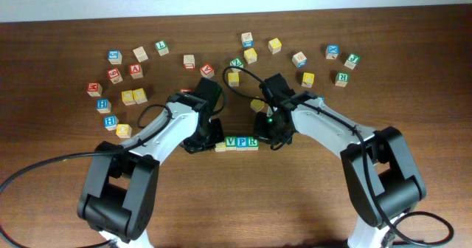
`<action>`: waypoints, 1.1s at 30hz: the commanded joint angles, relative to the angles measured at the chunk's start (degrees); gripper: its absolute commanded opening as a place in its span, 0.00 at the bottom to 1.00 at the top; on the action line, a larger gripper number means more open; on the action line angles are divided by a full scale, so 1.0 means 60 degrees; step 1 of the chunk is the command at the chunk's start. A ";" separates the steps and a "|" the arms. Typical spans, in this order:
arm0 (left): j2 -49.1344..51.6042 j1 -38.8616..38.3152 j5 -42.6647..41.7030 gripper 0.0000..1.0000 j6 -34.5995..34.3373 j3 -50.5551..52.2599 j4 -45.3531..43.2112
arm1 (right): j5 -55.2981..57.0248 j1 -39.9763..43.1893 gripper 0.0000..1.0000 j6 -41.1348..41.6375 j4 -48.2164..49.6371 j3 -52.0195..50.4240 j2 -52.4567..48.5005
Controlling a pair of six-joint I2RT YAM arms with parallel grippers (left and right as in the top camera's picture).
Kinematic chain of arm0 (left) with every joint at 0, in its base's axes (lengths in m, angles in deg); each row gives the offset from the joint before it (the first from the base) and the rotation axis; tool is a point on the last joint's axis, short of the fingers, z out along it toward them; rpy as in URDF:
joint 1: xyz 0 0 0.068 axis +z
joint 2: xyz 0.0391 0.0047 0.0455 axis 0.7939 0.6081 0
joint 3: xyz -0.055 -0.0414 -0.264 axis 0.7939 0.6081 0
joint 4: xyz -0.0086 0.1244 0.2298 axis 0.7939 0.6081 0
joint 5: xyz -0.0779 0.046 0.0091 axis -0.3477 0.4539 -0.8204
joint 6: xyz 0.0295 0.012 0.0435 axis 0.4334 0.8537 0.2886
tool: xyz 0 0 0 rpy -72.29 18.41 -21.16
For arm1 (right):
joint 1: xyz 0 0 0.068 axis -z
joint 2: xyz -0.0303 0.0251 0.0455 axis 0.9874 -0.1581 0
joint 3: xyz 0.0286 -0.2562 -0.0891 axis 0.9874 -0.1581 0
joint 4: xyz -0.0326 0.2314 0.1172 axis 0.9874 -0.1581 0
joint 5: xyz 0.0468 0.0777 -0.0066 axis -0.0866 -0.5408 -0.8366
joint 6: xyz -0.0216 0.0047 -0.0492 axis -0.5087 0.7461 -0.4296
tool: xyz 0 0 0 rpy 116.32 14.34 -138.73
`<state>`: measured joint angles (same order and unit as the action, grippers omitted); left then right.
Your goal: Spell out CVPR
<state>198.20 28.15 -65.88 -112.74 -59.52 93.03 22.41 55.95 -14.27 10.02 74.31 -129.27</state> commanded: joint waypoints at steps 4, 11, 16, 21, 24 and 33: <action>0.0106 -0.0058 -0.0142 0.00 0.0113 -0.0051 -0.0062 | -0.0229 -0.0204 0.04 0.0033 0.0055 -0.0018 -0.0076; 0.0098 -0.0029 0.0506 0.00 0.0113 -0.0237 0.0175 | 0.0583 -0.0200 0.06 0.0015 -0.0641 -0.0004 -0.0073; -0.0084 0.0157 0.1559 0.00 0.0113 -0.0914 0.0871 | 0.0656 0.0328 0.08 -0.0200 -0.0787 0.0011 -0.0073; -0.0616 0.0036 0.1639 0.00 0.0113 -0.1767 -0.0390 | 0.1220 0.1468 0.12 -0.0747 -0.0787 0.0011 -0.0076; -0.0499 -0.0426 0.1504 0.00 0.0113 -0.1763 -0.1038 | 0.1344 0.1814 0.12 -0.0750 -0.0816 0.0007 -0.0076; 0.0612 -0.1534 0.1763 0.00 0.0109 -0.1763 -0.1009 | 0.1344 0.1858 0.12 -0.0994 -0.0889 -0.0011 -0.0076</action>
<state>200.87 19.14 -56.17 -112.74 -69.62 86.30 29.28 66.90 -19.64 5.06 74.25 -129.31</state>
